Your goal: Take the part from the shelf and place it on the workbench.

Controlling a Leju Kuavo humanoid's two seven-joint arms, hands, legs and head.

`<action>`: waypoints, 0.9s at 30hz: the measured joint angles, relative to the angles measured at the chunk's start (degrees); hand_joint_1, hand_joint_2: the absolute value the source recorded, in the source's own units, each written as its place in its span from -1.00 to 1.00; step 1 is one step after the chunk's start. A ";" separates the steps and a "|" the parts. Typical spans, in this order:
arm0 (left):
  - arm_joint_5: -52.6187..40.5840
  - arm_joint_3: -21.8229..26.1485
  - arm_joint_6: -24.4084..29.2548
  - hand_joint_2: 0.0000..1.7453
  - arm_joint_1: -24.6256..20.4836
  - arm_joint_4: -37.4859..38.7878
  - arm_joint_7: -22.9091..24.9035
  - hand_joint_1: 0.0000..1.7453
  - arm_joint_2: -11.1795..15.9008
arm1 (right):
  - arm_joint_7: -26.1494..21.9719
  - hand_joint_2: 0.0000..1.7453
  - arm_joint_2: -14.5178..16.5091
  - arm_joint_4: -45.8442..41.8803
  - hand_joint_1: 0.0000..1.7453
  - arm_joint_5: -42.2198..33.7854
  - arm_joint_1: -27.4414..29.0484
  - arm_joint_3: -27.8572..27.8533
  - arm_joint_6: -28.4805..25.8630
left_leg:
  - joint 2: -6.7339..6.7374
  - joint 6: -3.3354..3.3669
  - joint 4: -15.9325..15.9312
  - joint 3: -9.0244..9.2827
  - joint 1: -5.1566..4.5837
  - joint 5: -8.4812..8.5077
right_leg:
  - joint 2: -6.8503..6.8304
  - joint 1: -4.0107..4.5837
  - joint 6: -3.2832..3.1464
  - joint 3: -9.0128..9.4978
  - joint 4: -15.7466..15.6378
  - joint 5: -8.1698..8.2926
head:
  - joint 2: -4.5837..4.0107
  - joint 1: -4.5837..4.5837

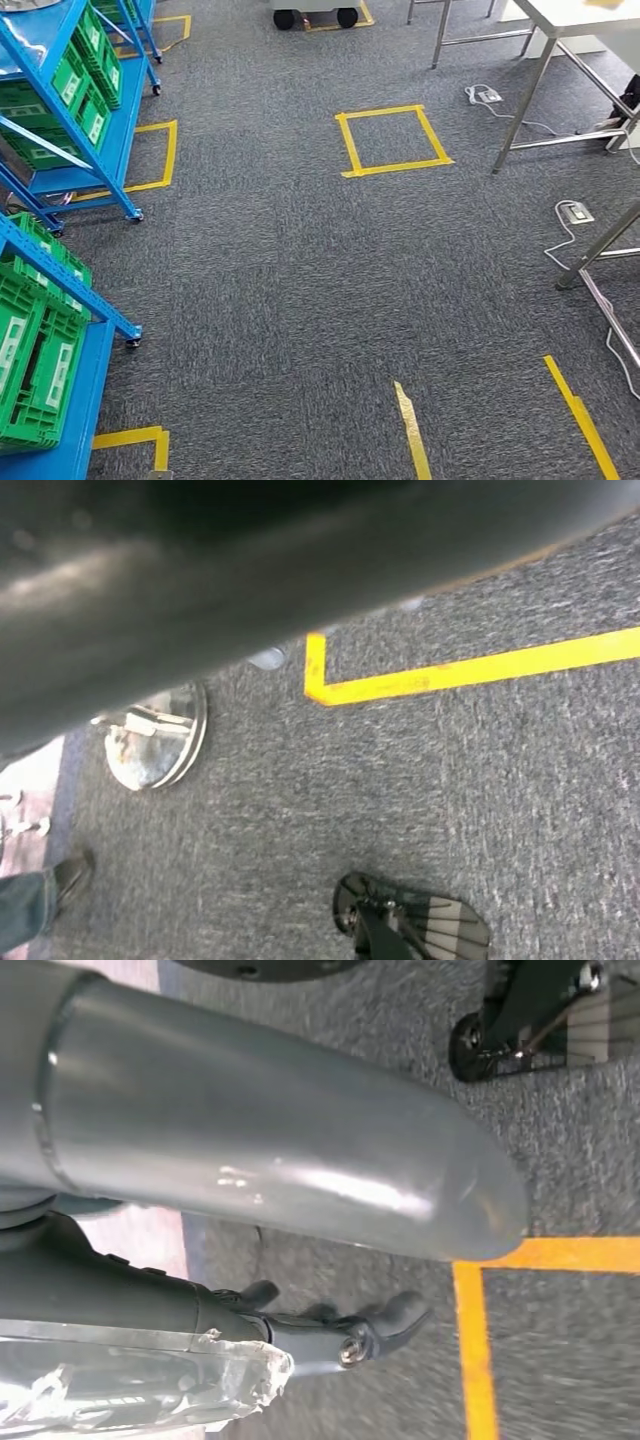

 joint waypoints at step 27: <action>-0.84 0.02 0.55 -1.00 -0.11 0.03 -0.01 -1.00 -0.64 | 0.00 -1.00 -0.17 0.04 -1.00 -0.85 0.28 -0.19 -0.13 | 2.57 2.58 0.59 0.53 -1.45 -0.99 | -1.57 1.58 -0.47 -2.56 2.22 1.12 | 0.00 0.14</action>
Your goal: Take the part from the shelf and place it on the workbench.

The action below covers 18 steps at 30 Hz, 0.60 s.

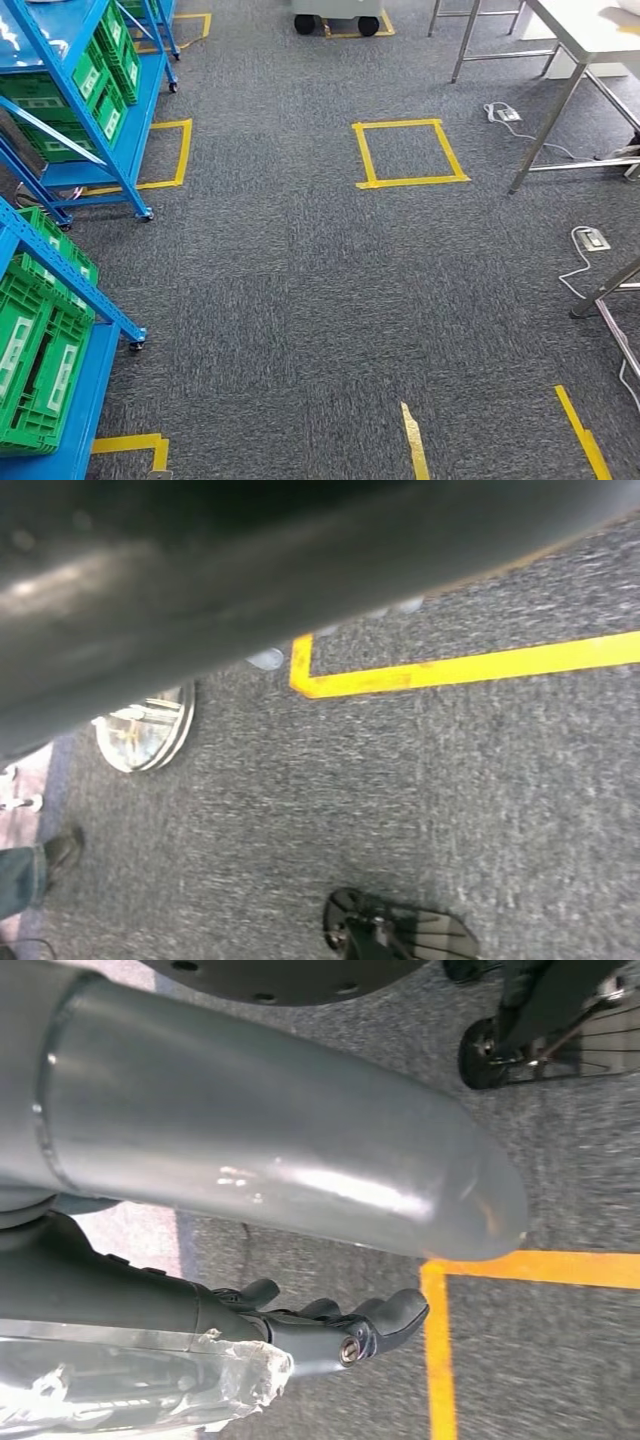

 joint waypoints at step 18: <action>-0.05 0.00 0.20 -1.00 -0.14 0.05 0.04 -1.00 0.15 | 0.17 -1.00 -0.08 0.02 -1.00 -0.39 -0.12 -0.03 0.18 | 0.42 -1.85 0.91 -3.10 0.78 1.76 | -0.14 -0.31 -0.06 4.88 -3.17 -2.84 | 0.00 -1.04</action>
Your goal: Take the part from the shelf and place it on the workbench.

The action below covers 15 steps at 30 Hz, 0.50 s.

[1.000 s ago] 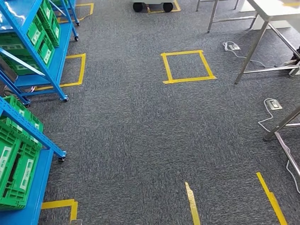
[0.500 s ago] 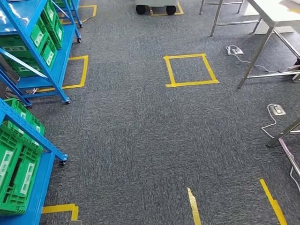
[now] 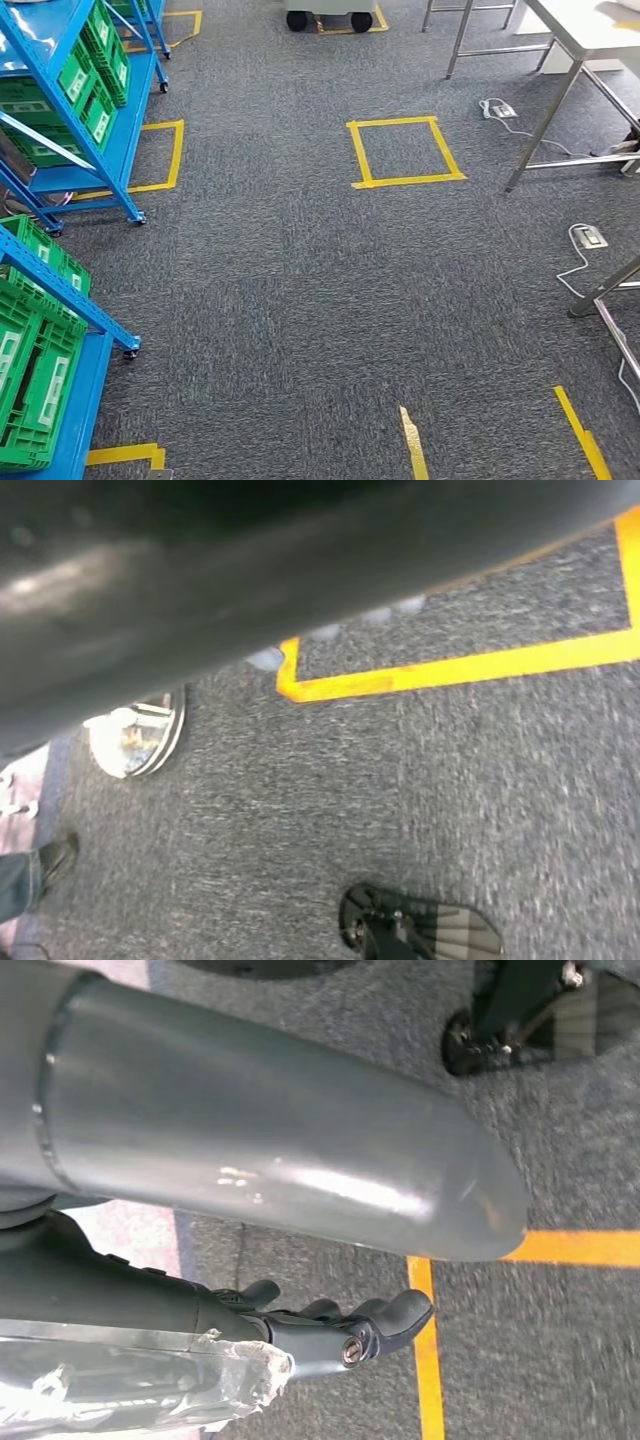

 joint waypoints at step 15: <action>-0.12 0.02 0.01 -1.00 -0.08 0.00 0.03 -1.00 -0.15 | 0.04 -1.00 -0.02 -0.01 -1.00 0.01 0.03 0.00 0.03 | -0.22 1.00 -0.50 2.88 -0.79 -2.32 | 0.17 0.35 -0.48 -3.48 1.41 2.24 | 0.00 0.45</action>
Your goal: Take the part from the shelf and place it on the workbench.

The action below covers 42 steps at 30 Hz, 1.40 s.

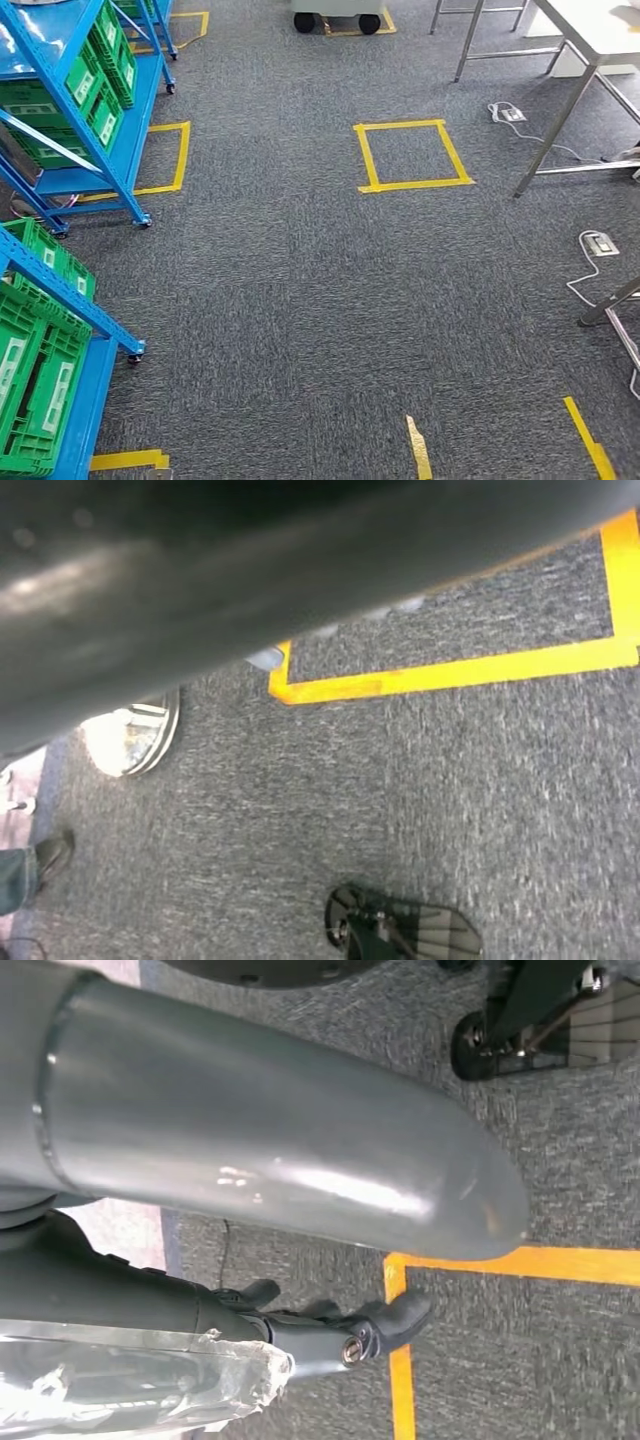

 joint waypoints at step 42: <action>-0.17 0.02 -0.24 -1.00 -0.01 0.13 0.04 -1.00 0.13 | 0.08 -1.00 -0.03 0.00 -1.00 -0.10 0.07 0.00 0.03 | 0.07 0.22 -0.37 -0.19 0.07 0.11 | 0.11 0.36 -0.28 0.11 -0.25 -0.41 | 0.00 -0.20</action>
